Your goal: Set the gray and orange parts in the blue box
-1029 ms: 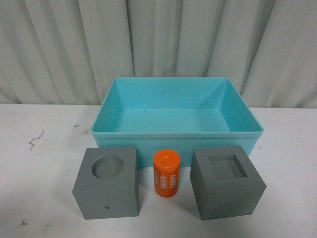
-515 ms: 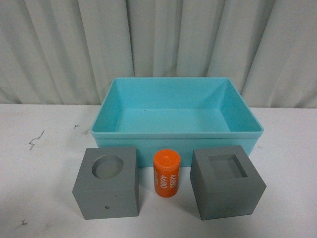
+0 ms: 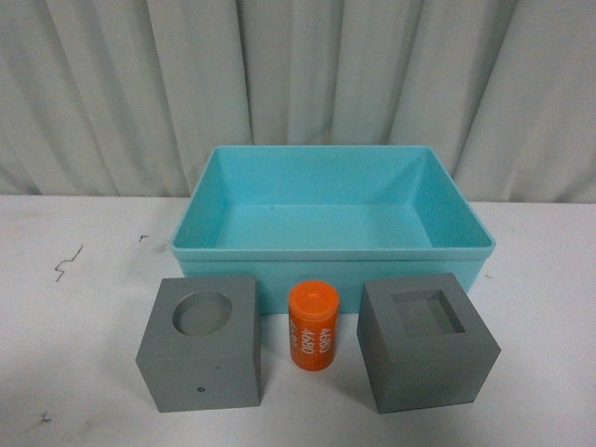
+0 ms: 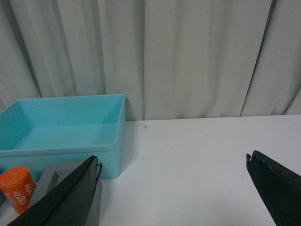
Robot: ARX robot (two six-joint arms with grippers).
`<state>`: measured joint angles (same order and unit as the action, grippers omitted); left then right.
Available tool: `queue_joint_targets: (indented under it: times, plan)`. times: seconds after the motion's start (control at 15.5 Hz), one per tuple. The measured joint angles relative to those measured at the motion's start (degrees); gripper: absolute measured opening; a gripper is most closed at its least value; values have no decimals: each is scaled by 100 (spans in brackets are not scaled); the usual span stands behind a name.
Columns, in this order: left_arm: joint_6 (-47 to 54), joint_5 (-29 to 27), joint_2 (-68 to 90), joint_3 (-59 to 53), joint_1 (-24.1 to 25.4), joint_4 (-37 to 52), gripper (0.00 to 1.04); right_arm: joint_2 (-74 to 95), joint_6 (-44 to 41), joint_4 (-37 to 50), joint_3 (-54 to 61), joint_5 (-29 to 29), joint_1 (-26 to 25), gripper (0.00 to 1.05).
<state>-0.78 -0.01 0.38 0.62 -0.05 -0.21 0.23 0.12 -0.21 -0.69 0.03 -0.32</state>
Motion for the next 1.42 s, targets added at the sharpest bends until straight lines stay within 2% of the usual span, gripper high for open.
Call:
queue_joint_targets:
  times: [0.97,1.03,1.09,1.42]
  plan:
    - [0,0,0,0,0,0,98,0,0,0,0,0,0,98]
    - [-2,-2,0,0,0,0,98,157,295,225,-7,-332,-90,98]
    - [0,0,-2,0,0,0,98,898,828,914,-109,-455,-35,98]
    - [0,0,-2,0,0,0,98,2199,1366,2022,-393,-367,337,98]
